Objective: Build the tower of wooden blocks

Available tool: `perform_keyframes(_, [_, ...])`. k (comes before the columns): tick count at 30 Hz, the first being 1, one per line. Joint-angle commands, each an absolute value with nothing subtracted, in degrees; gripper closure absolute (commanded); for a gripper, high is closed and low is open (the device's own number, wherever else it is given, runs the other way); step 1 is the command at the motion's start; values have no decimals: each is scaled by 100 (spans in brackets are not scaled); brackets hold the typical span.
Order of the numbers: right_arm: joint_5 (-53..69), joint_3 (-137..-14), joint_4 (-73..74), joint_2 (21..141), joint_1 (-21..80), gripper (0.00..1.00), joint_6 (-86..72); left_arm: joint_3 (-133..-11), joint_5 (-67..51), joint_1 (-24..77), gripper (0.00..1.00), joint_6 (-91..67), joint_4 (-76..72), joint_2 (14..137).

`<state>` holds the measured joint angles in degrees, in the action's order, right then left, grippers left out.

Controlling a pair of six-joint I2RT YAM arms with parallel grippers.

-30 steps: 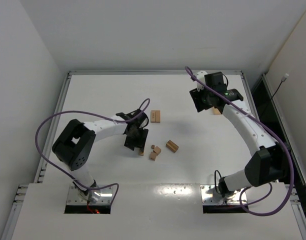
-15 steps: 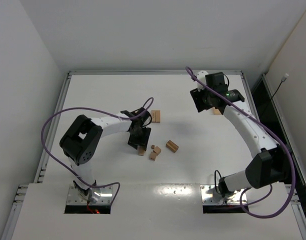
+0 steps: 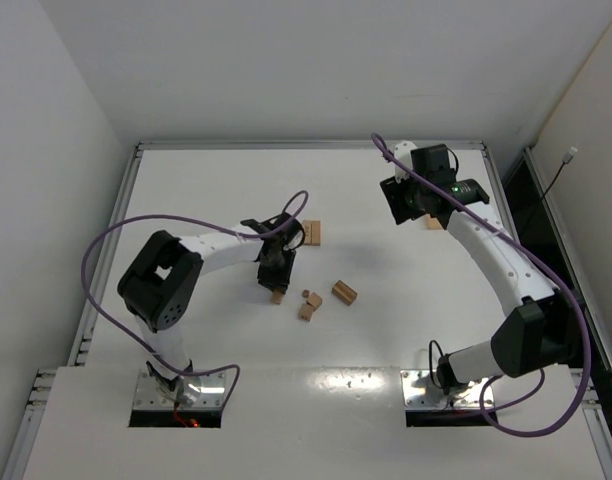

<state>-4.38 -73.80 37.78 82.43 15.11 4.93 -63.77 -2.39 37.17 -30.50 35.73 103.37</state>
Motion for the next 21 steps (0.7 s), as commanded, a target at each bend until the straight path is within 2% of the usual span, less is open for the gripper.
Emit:
perform_keyframes(1, [-335,-7409,3586,8165,1529,49,457,-6671,632,3683,100,-3059,3551,9643])
perform_keyframes(8, [-220,-7532,3586,8402,1582,49,352,-6838,1134,2832,100,-2953,3630,9105])
perform_keyframes(14, [-97,-7699,3586,8613,1582,49,299,-7364,879,1953,100,-2620,3630,9755])
perform_keyframes(21, [-44,-7805,3586,8728,1582,49,299,-8463,606,1775,100,-2180,3753,10897])
